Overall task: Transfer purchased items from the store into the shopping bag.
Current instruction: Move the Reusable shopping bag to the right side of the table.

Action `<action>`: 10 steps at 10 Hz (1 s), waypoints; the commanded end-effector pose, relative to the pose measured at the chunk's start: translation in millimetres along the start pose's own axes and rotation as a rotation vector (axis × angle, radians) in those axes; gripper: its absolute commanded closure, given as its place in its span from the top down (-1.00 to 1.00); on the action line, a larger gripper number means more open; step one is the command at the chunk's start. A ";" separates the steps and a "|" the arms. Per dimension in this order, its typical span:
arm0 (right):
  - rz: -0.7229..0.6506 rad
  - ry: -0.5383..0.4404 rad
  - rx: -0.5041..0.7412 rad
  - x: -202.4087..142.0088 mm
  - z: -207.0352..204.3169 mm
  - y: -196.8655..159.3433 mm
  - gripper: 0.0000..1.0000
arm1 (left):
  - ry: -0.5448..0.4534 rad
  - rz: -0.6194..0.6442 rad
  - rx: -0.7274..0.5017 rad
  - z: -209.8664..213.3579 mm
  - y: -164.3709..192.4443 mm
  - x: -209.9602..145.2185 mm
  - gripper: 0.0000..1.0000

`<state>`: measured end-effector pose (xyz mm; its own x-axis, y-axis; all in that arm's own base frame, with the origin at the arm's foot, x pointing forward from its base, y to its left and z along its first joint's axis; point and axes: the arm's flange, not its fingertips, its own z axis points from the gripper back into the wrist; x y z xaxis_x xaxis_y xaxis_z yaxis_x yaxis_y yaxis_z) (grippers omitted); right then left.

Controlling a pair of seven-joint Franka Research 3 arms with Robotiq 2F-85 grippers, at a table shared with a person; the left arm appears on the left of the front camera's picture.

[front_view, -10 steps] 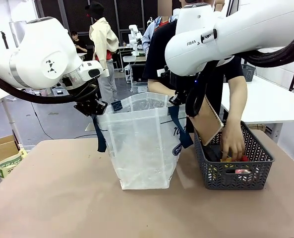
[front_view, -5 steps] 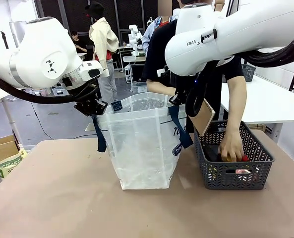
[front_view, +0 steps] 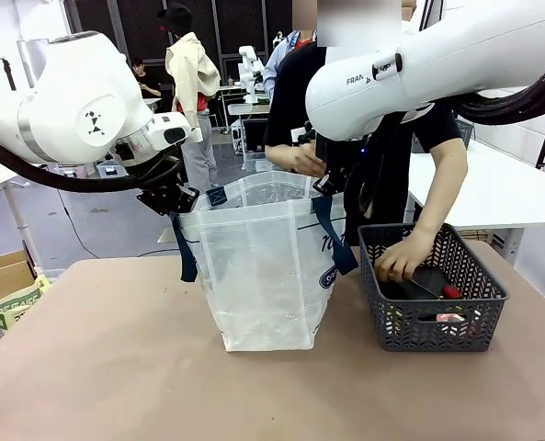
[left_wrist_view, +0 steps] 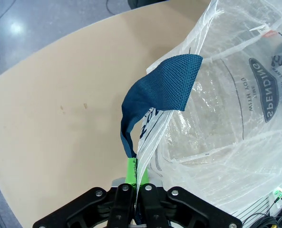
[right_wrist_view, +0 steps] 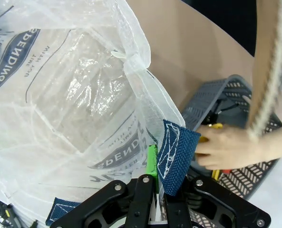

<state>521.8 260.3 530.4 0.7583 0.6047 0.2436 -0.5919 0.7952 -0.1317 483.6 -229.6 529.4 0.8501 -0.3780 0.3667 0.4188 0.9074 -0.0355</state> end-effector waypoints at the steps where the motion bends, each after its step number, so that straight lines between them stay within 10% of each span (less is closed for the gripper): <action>1: 0.000 0.012 -0.001 -1.6 0.9 -0.7 -1.00 | -0.001 0.002 0.011 0.6 0.7 0.5 -1.00; 10: 0.000 0.012 -0.001 -1.6 0.9 -0.7 -1.00 | -0.001 0.002 0.011 0.6 0.7 0.5 -1.00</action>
<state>521.8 260.2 530.3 0.7583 0.6047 0.2436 -0.5919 0.7952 -0.1317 483.6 -229.6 529.4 0.8501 -0.3780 0.3667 0.4188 0.9074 -0.0355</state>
